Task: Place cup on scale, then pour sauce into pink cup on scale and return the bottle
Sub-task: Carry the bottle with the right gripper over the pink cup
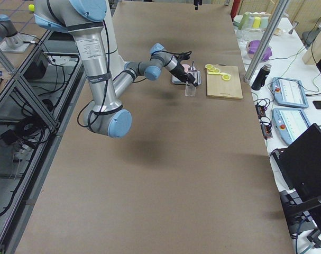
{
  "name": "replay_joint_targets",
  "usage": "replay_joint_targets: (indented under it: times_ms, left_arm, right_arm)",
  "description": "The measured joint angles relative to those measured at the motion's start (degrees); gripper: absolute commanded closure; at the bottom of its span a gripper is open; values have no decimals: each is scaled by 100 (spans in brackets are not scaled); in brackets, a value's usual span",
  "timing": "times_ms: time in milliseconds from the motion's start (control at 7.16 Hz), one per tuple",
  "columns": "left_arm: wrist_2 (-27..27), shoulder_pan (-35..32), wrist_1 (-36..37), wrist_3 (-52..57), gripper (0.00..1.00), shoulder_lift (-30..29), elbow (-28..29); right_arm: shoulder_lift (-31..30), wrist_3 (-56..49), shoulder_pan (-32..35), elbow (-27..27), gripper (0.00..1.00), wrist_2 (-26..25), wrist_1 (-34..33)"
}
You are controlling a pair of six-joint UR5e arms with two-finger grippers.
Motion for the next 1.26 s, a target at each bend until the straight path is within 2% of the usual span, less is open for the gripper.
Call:
replay_joint_targets:
  times_ms: [419,1257]
  left_arm:
    - [-333,-373,-28,756,1,465,26]
    - [-477,-530,-32,879,1,618,16]
  right_arm:
    - [491,-480,-294,-32,72,-634,-1088]
    - [979,-1479,-361,-85,72,-1397,-2660]
